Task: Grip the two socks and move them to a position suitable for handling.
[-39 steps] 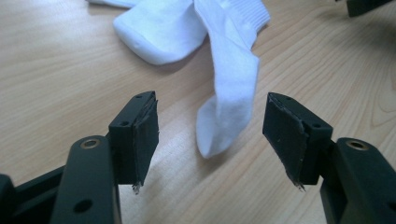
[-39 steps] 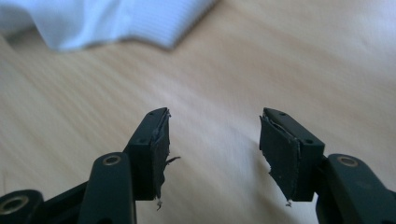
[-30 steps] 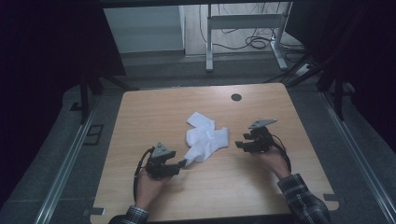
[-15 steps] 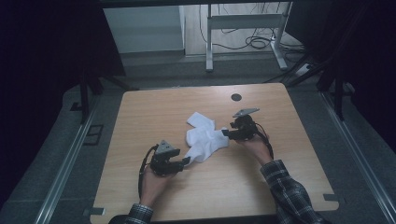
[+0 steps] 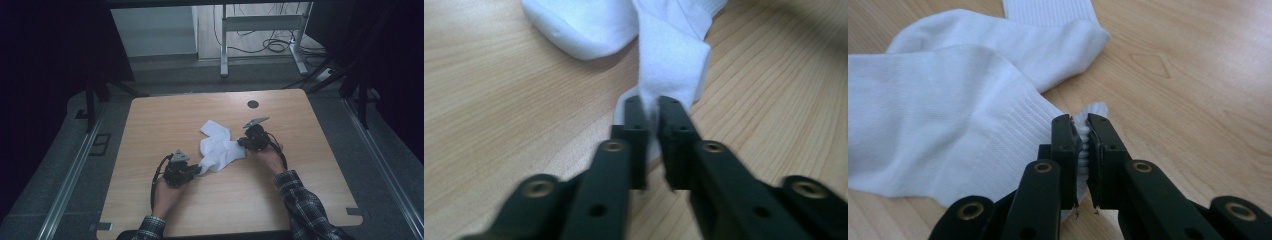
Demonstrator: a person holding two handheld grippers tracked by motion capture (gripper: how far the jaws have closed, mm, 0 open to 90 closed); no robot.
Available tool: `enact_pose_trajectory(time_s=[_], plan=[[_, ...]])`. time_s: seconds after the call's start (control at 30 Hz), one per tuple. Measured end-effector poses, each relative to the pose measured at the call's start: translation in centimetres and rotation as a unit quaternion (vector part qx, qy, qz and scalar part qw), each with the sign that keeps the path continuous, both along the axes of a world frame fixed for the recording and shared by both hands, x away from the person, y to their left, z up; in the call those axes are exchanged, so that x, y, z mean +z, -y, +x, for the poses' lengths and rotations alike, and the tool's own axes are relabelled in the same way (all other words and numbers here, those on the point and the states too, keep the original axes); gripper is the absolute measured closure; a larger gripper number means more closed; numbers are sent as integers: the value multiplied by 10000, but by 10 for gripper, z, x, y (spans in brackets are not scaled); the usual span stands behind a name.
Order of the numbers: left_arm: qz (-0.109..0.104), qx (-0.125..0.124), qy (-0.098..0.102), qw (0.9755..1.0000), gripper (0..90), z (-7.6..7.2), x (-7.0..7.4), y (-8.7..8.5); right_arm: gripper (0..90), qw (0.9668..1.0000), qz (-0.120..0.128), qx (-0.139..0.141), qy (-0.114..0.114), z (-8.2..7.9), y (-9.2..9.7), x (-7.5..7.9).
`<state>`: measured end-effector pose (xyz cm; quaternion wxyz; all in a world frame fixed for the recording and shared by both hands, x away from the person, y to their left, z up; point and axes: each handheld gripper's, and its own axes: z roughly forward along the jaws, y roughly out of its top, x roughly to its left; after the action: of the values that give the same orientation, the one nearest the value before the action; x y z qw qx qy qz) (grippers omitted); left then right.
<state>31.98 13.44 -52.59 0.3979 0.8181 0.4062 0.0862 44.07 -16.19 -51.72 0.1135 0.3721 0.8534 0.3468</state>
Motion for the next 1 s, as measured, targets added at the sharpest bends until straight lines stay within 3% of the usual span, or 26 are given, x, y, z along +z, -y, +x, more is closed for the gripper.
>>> enact_pose_trajectory(time_s=[0.07,0.1,0.37,0.4,0.53,0.7,0.77,0.87,0.9,1.0], plan=[[52,20,69,10000,878,0,2,1,825,10000,3,16,67,-2,0,3],[61,57,192,9998,881,2,7,0,823,9998,123,29,172,-6,4,10],[75,141,426,9990,886,1,17,-4,813,9975,440,137,535,-20,20,38],[154,165,582,9981,885,-3,21,-5,812,9970,467,135,603,-23,23,42],[255,154,811,9963,886,-10,28,-5,807,9945,644,215,795,-37,35,51],[562,-1,855,9947,888,-19,25,0,793,9938,744,261,788,-55,47,47],[847,-167,807,9930,887,-26,20,6,786,9946,688,304,717,-68,53,38],[1004,-278,758,9917,887,-32,15,11,778,9958,574,315,647,-77,57,31],[1096,-355,714,9908,887,-36,13,14,762,9966,498,332,566,-87,61,23],[1109,-448,616,9909,886,-42,9,17,741,9972,453,309,504,-99,69,19]])
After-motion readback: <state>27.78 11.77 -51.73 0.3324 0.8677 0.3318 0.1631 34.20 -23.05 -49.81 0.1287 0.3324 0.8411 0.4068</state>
